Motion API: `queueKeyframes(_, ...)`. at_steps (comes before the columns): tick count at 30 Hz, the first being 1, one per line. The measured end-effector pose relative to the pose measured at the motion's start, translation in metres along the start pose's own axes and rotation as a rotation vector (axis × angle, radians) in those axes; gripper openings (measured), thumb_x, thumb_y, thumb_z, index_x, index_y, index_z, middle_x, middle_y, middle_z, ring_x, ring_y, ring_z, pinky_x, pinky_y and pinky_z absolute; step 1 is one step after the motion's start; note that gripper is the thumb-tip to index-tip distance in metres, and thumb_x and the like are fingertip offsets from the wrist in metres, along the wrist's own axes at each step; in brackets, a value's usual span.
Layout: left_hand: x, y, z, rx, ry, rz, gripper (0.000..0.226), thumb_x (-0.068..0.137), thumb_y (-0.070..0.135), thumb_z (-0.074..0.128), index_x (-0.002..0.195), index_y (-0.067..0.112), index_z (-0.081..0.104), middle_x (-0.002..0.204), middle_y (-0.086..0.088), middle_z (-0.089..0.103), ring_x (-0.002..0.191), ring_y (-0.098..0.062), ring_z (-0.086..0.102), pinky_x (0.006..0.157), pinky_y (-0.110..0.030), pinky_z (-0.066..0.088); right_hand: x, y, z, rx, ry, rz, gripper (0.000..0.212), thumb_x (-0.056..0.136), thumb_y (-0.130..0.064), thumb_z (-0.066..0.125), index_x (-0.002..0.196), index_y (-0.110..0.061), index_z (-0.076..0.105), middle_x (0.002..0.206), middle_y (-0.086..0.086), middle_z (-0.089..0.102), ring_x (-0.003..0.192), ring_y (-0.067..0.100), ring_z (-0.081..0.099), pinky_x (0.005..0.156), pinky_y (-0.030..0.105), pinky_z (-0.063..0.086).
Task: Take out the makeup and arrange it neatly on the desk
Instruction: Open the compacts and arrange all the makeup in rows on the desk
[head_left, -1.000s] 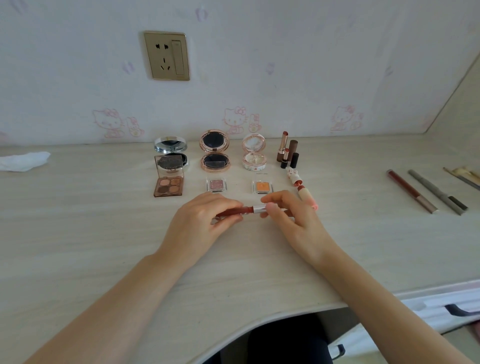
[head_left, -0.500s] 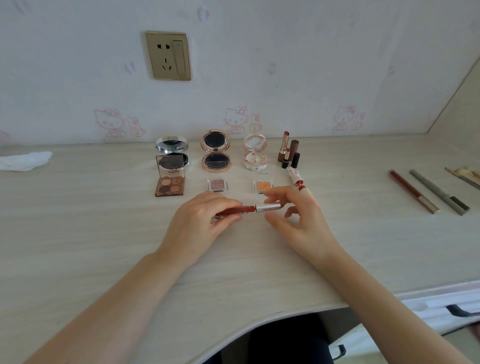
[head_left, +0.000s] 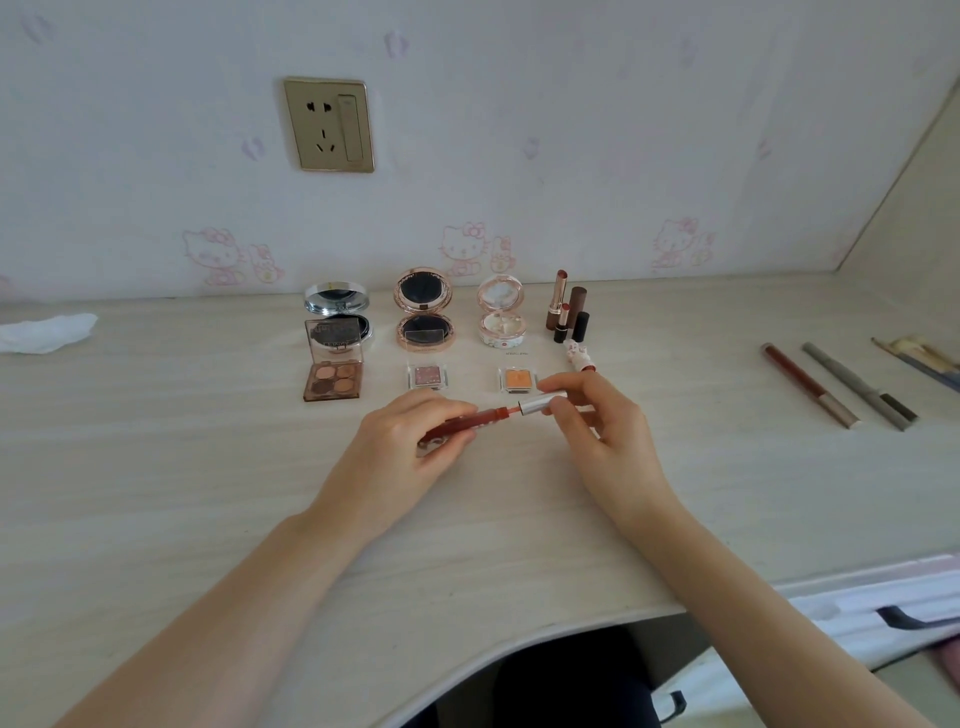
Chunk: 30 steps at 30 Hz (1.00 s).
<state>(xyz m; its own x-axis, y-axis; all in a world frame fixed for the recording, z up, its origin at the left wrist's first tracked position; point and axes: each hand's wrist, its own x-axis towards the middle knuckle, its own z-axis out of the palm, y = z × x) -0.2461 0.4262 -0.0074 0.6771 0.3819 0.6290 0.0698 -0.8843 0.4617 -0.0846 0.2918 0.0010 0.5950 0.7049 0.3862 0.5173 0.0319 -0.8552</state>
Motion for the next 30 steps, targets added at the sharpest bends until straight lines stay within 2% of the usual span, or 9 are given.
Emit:
queueKeyframes(3, 0.000, 0.003, 0.000, -0.004, -0.019, -0.010, 0.028, 0.082, 0.007, 0.070, 0.109, 0.016, 0.070, 0.096, 0.008, 0.064, 0.087, -0.003, 0.062, 0.078, -0.019, 0.050, 0.000, -0.002, -0.003, -0.025, 0.039, -0.022, 0.029, 0.094, -0.017, 0.051, 0.091, -0.045, 0.059, 0.096, -0.006, 0.064, 0.085, 0.006, 0.056, 0.069, 0.009, 0.041)
queueKeyframes(5, 0.001, 0.006, 0.001, 0.004, -0.020, -0.013, 0.037, 0.078, -0.002, 0.068, 0.111, 0.016, 0.069, 0.098, 0.008, 0.062, 0.090, -0.002, 0.060, 0.082, -0.017, 0.049, 0.004, -0.002, -0.009, -0.021, 0.063, -0.008, 0.025, 0.094, -0.020, 0.050, 0.094, -0.042, 0.061, 0.094, -0.005, 0.062, 0.083, 0.006, 0.056, 0.068, 0.007, 0.039)
queueKeyframes(10, 0.006, 0.020, 0.008, -0.002, -0.031, 0.022, 0.046, 0.074, -0.010, 0.067, 0.114, 0.012, 0.068, 0.102, 0.004, 0.059, 0.092, -0.002, 0.057, 0.085, -0.012, 0.044, 0.019, -0.005, -0.031, 0.037, 0.094, 0.059, 0.020, 0.095, -0.021, 0.050, 0.096, -0.034, 0.064, 0.091, -0.001, 0.066, 0.071, 0.016, 0.054, 0.061, 0.020, 0.043)
queueKeyframes(14, 0.009, 0.034, 0.018, -0.139, -0.086, -0.041, 0.052, 0.080, -0.002, 0.068, 0.125, 0.023, 0.060, 0.106, 0.012, 0.061, 0.091, 0.000, 0.060, 0.086, -0.020, 0.050, 0.033, -0.010, -0.051, 0.111, 0.099, 0.089, 0.015, 0.093, -0.021, 0.055, 0.088, -0.029, 0.067, 0.078, -0.014, 0.068, 0.072, -0.001, 0.059, 0.058, 0.014, 0.048)
queueKeyframes(17, 0.013, 0.047, 0.028, -0.218, -0.167, -0.065, 0.054, 0.083, 0.001, 0.064, 0.126, 0.034, 0.054, 0.104, 0.020, 0.060, 0.083, -0.005, 0.062, 0.081, -0.019, 0.051, 0.043, -0.008, -0.066, 0.099, 0.063, 0.101, 0.015, 0.092, -0.020, 0.057, 0.088, -0.027, 0.069, 0.077, -0.014, 0.066, 0.070, 0.000, 0.056, 0.065, 0.022, 0.051)
queueKeyframes(22, 0.024, 0.071, 0.052, -0.255, -0.254, -0.019, 0.038, 0.088, 0.010, 0.063, 0.116, 0.035, 0.057, 0.102, 0.014, 0.057, 0.080, -0.012, 0.062, 0.075, -0.024, 0.051, 0.061, 0.002, -0.088, 0.130, 0.029, 0.180, 0.013, 0.092, -0.019, 0.059, 0.089, -0.024, 0.071, 0.076, -0.010, 0.066, 0.070, 0.003, 0.060, 0.064, 0.020, 0.054)
queueKeyframes(24, 0.031, 0.076, 0.064, -0.232, -0.292, 0.002, 0.035, 0.088, 0.016, 0.065, 0.118, 0.033, 0.059, 0.104, 0.015, 0.055, 0.084, -0.008, 0.059, 0.079, -0.020, 0.048, 0.068, 0.007, -0.095, 0.108, 0.043, 0.196, 0.012, 0.092, -0.021, 0.060, 0.088, -0.026, 0.070, 0.076, -0.010, 0.066, 0.068, 0.003, 0.059, 0.060, 0.017, 0.050)
queueKeyframes(27, 0.042, 0.081, 0.082, -0.151, -0.293, 0.034, 0.035, 0.089, 0.024, 0.065, 0.122, 0.031, 0.060, 0.110, 0.014, 0.056, 0.101, 0.001, 0.050, 0.090, -0.017, 0.040, 0.079, 0.012, -0.104, 0.094, 0.094, 0.228, 0.006, 0.089, -0.021, 0.063, 0.088, -0.023, 0.068, 0.073, -0.008, 0.066, 0.064, 0.005, 0.057, 0.056, 0.018, 0.048)
queueKeyframes(30, 0.054, 0.086, 0.097, -0.048, -0.270, 0.098, 0.035, 0.088, 0.025, 0.066, 0.123, 0.023, 0.063, 0.107, 0.006, 0.061, 0.108, -0.011, 0.047, 0.095, -0.025, 0.038, 0.089, 0.016, -0.111, 0.067, 0.105, 0.255, 0.003, 0.087, -0.022, 0.066, 0.085, -0.023, 0.067, 0.075, -0.005, 0.066, 0.064, 0.006, 0.056, 0.053, 0.016, 0.046)
